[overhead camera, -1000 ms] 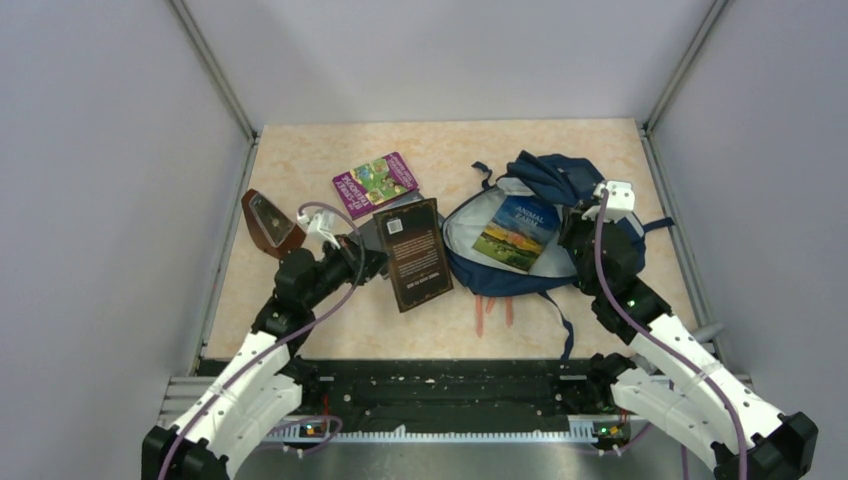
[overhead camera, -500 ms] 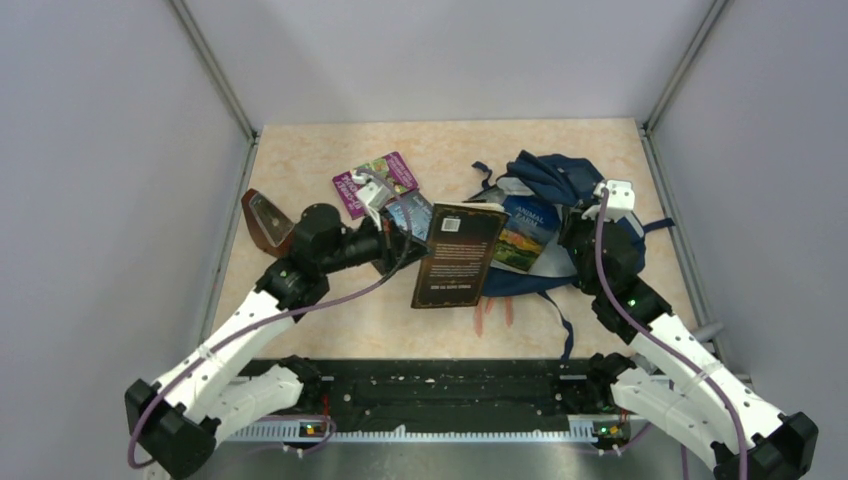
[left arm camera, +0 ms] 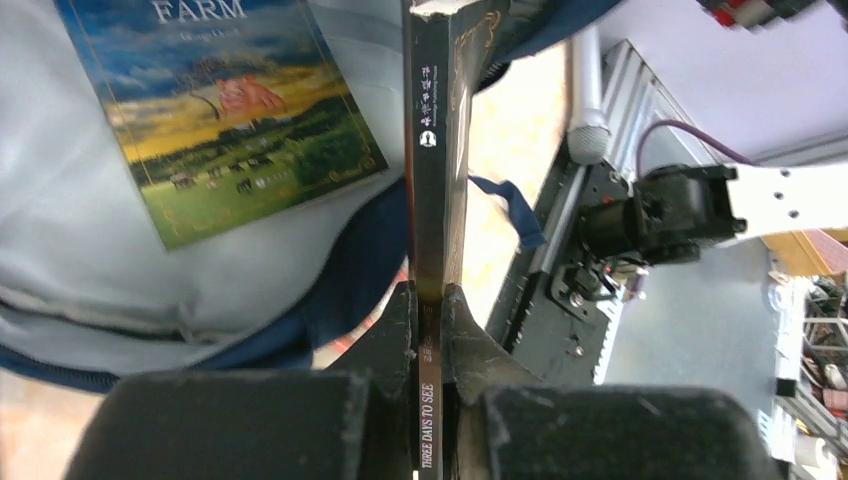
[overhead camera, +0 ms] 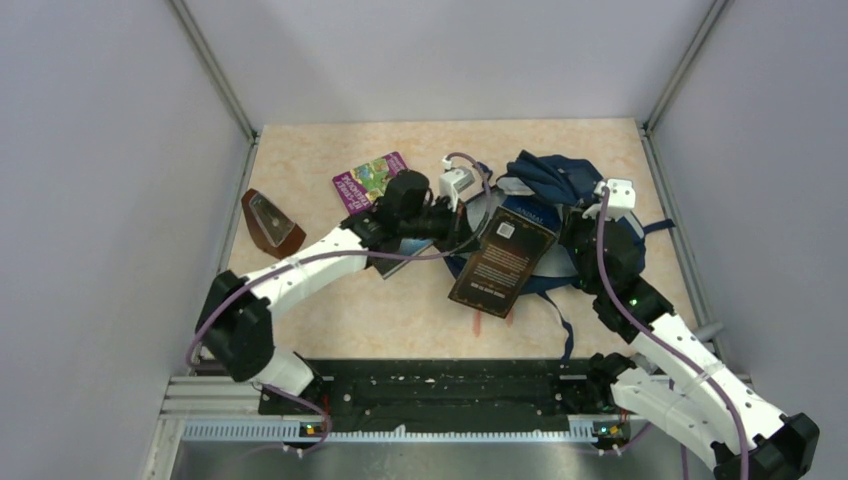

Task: Pack the student bag
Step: Place the book in the student bag.

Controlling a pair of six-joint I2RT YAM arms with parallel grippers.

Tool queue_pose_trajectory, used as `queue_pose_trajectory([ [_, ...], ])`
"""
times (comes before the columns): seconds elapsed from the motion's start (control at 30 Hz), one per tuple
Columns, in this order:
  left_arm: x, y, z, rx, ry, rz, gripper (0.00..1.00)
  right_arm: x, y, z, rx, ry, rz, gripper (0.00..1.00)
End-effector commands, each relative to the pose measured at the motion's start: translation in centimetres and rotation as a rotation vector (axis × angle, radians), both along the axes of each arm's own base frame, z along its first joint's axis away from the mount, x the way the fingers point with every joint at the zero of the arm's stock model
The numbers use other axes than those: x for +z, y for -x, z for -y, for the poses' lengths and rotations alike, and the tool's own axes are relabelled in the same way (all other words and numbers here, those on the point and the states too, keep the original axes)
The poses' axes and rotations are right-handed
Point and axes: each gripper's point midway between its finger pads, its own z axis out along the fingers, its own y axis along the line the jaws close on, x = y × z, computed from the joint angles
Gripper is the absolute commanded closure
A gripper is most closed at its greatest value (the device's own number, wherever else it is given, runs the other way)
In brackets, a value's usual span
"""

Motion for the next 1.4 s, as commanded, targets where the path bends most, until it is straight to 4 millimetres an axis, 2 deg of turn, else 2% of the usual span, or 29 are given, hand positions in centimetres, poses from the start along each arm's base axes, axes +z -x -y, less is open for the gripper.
queue_pose_trajectory([
  [0.0, 2.0, -3.7, 2.4, 0.013, 0.012, 0.108, 1.00, 8.2, 0.2, 0.1, -0.002, -0.169, 0.228, 1.00],
  [0.1, -1.5, -7.5, 3.0, 0.108, -0.124, 0.084, 1.00, 8.1, 0.2, 0.1, 0.000, -0.171, 0.227, 1.00],
  [0.2, -3.8, -10.7, 2.8, 0.230, -0.240, 0.070, 1.00, 7.9, 0.2, 0.0, 0.004, -0.170, 0.223, 1.00],
  [0.47, -6.2, -15.1, 3.1, 0.370, -0.288, 0.127, 1.00, 7.4, -0.1, -0.4, 0.015, -0.173, 0.211, 1.00],
  [0.77, -6.9, -17.8, 5.0, 0.415, -0.204, 0.190, 1.00, 6.5, -0.5, -1.1, 0.034, -0.182, 0.189, 1.00],
  [0.97, -6.7, -19.5, 6.6, 0.415, -0.161, 0.251, 1.00, 6.2, -0.6, -1.3, 0.037, -0.182, 0.182, 1.00],
  [1.17, -6.9, -20.2, 7.1, 0.450, -0.151, 0.306, 1.00, 6.0, -0.8, -1.4, 0.039, -0.180, 0.177, 1.00],
  [1.37, -7.4, -19.8, 7.5, 0.418, -0.159, 0.313, 0.98, 6.0, -0.9, -1.4, 0.037, -0.175, 0.174, 1.00],
])
